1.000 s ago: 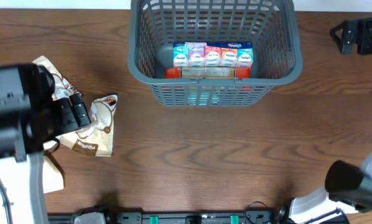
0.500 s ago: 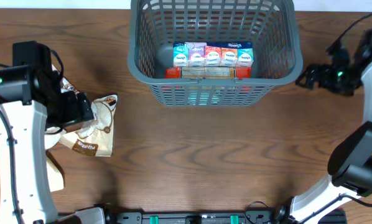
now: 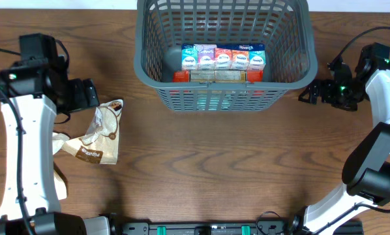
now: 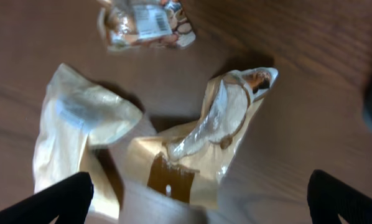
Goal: Pack container
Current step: 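Withdraw the right gripper and move the left gripper toward the wrappers, then grasp the beige snack pouch with the left gripper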
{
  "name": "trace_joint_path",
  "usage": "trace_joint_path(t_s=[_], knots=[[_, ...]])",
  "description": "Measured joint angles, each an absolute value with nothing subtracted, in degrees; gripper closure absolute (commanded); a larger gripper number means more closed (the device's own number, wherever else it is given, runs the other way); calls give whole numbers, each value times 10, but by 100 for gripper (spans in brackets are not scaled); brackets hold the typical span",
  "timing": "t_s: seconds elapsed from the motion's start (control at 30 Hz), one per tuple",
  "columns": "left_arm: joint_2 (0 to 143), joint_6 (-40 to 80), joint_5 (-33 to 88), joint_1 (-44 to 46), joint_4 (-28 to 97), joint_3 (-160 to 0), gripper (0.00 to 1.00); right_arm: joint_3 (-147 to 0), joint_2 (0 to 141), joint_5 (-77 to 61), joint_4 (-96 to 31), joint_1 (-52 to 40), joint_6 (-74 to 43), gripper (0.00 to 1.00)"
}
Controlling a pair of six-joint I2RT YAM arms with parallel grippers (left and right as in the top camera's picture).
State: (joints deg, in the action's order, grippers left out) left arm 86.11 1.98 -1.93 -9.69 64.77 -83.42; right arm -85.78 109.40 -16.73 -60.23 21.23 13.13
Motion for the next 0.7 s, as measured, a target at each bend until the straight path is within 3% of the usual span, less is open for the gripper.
trace_joint_path(t_s=[0.4, 0.7], knots=[[863, -79, -19, -97, 489, -624, 1, -857, 1094, -167, -601, 212, 131, 1], [919, -94, -19, -97, 411, -584, 2, -857, 1094, -167, -602, 212, 131, 1]])
